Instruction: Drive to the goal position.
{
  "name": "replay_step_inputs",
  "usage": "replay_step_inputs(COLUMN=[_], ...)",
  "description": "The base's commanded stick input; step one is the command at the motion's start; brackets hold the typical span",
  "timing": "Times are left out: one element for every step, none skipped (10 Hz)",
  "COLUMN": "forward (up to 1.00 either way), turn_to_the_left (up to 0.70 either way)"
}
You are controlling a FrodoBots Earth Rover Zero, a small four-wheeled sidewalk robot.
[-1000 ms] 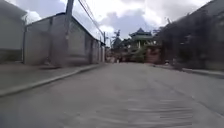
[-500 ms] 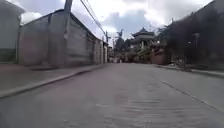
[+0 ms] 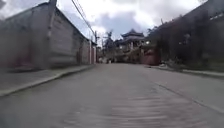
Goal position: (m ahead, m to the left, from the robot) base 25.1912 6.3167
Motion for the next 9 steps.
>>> replay_step_inputs(forward=[1.00, 1.00, 1.00, 1.00, 1.00, 1.00, 1.00, 1.00, 1.00], turn_to_the_left=[0.00, 0.00, 0.00, 0.00, 0.00, 0.00, 0.00, 0.00, 0.00])
